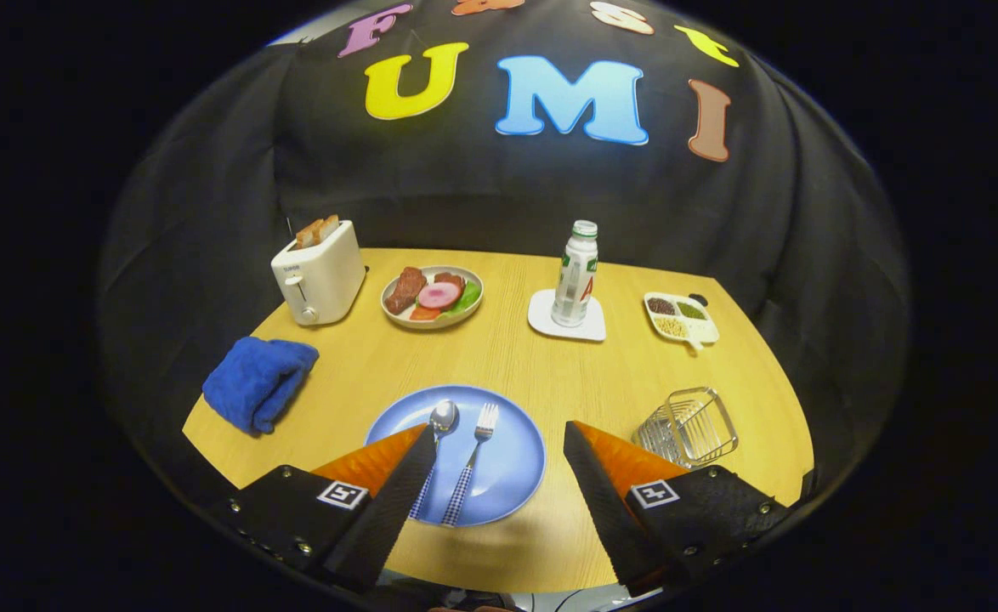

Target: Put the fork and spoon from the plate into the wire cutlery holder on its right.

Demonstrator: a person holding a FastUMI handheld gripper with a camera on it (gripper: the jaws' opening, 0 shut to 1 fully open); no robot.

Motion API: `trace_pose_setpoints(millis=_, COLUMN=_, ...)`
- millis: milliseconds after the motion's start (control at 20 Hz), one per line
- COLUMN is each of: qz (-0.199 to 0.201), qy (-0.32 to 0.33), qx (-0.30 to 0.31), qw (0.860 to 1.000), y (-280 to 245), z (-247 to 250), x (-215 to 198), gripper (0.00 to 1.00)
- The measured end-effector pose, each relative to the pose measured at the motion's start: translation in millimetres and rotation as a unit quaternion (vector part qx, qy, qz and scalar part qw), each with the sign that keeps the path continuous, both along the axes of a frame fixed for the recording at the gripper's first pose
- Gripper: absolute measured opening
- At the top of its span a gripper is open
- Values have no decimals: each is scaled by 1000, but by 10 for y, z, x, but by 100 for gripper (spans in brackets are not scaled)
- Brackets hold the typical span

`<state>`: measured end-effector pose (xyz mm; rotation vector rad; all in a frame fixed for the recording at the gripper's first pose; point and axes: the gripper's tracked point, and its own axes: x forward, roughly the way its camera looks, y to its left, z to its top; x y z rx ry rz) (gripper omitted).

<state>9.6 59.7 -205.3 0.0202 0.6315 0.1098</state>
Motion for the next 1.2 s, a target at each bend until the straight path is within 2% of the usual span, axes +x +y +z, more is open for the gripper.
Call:
trace_pose_setpoints(millis=250, qz=14, qy=68, qx=-14, qw=998, y=111, z=-466, x=-45, gripper=97)
trace_pose_setpoints(millis=600, qz=4, qy=137, qx=-66, qw=988, y=100, z=-954, x=-22, gripper=97)
trace_pose_setpoints(millis=750, qz=19, qy=144, qx=-51, qw=988, y=243, z=-1005, x=19, gripper=94)
trace_pose_setpoints(millis=900, qz=27, qy=164, qx=-68, qw=984, y=245, z=-1099, x=27, gripper=93)
trace_pose_setpoints(millis=950, qz=30, qy=176, qx=-62, qw=982, y=277, z=-1135, x=-4, gripper=79)
trace_pose_setpoints(millis=1050, qz=28, qy=201, qx=-61, qw=977, y=276, z=-1167, x=-69, gripper=71)
trace_pose_setpoints(millis=1100, qz=32, qy=206, qx=-61, qw=976, y=303, z=-1187, x=-58, gripper=71)
trace_pose_setpoints(millis=1200, qz=45, qy=228, qx=-65, qw=971, y=312, z=-1331, x=-91, gripper=40)
